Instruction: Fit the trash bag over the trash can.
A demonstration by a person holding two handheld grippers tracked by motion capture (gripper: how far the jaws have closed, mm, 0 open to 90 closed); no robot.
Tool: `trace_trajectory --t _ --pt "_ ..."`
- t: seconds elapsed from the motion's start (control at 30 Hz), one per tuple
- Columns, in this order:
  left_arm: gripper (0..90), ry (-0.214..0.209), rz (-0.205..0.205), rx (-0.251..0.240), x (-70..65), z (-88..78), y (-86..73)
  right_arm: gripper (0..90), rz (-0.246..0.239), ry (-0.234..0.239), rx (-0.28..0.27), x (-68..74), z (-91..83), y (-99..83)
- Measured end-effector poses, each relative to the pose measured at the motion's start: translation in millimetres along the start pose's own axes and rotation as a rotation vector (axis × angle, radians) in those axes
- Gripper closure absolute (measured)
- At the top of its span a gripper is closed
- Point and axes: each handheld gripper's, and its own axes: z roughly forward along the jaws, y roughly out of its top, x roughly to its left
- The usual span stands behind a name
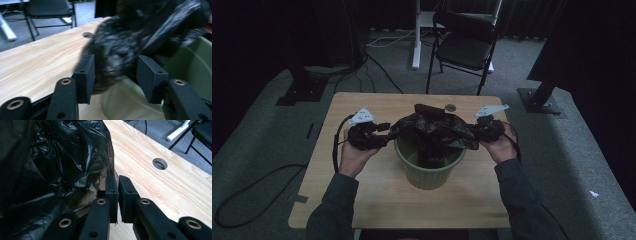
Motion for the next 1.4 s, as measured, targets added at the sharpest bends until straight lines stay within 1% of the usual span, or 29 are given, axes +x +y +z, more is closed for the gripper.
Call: trace_trajectory --t 0.03,0.07,0.1,0.13,0.17,0.2,0.23,0.27,0.3,0.33,0.43,0.47,0.57,0.6,0.67,0.83,0.93,1.03,1.1,1.3,1.33,1.4 --pt "46.5 0.000 0.000 0.000 0.0 0.0 0.0 86.4 0.000 0.000 0.000 0.0 0.0 0.0" --pt "45.9 -0.004 0.022 0.009 -5.0 2.3 1.6 86.6 0.001 -0.002 0.000 0.0 -0.8 -0.4" --pt "45.9 -0.004 0.022 0.009 -5.0 2.3 1.6 86.6 0.001 -0.002 0.000 0.0 -0.8 -0.4" --pt "45.9 0.016 0.034 0.024 -9.1 6.4 4.0 86.8 0.002 -0.002 0.001 0.0 -1.3 -0.6" --pt "47.0 0.016 0.034 0.024 -9.1 6.4 4.0 87.0 0.004 -0.001 0.000 0.4 -1.5 -0.5" --pt "51.4 0.040 0.043 0.040 -12.3 10.1 5.9 87.1 0.002 -0.001 -0.001 0.6 -1.8 -0.4" --pt "57.0 0.040 0.043 0.040 -12.3 10.1 5.9 87.1 0.002 -0.001 -0.001 0.6 -1.8 -0.4" --pt "62.5 0.075 0.050 0.046 -15.4 11.7 7.0 87.8 -0.002 -0.001 -0.004 1.1 -2.6 -0.3" --pt "66.2 0.075 0.050 0.046 -15.4 11.7 7.0 88.1 -0.002 -0.001 -0.003 1.5 -3.1 -0.2" --pt "71.5 0.066 0.037 0.031 -16.0 9.6 6.9 88.5 -0.002 0.000 -0.002 1.8 -3.5 -0.3" --pt "82.2 0.070 0.043 0.020 -18.4 6.8 5.4 89.2 -0.003 0.000 0.000 2.1 -3.8 -1.0" --pt "82.2 0.073 0.047 0.019 -19.7 5.3 4.2 89.5 -0.004 0.001 0.001 2.2 -3.9 -1.8" --pt "87.7 0.075 0.051 0.012 -22.1 1.7 1.6 89.8 -0.001 0.001 0.005 2.4 -4.2 -4.1" --pt "87.7 0.074 0.051 0.005 -23.1 -2.6 -1.3 89.9 -0.001 0.002 0.008 2.1 -4.6 -5.5" --pt "89.3 0.066 0.035 -0.005 -23.3 -10.1 -8.1 90.0 0.004 0.005 0.012 1.7 -5.5 -9.6" --pt "89.4 0.051 0.001 0.003 -22.1 -19.5 -21.7 90.0 0.001 0.004 0.011 3.9 -9.1 -11.6" --pt "89.4 0.047 -0.010 0.014 -21.1 -22.0 -29.1 90.0 -0.008 0.002 0.015 5.9 -11.0 -13.9" --pt "89.4 0.049 -0.022 0.036 -19.5 -23.7 -37.0 90.0 -0.008 0.004 0.021 6.7 -12.1 -17.1" --pt "89.4 0.056 -0.027 0.048 -17.9 -25.1 -42.5 90.0 -0.009 -0.002 0.028 7.1 -12.0 -19.8" --pt "89.4 0.074 -0.062 0.075 -11.7 -29.0 -57.0 90.0 -0.006 -0.003 0.045 7.0 -13.0 -27.9" --pt "89.4 0.076 -0.065 0.076 -11.0 -29.2 -58.2 90.0 -0.006 -0.003 0.049 7.1 -13.7 -29.0" --pt "89.1 0.067 -0.075 0.068 -10.2 -30.0 -58.7 90.0 -0.005 -0.001 0.049 7.5 -15.1 -30.2"
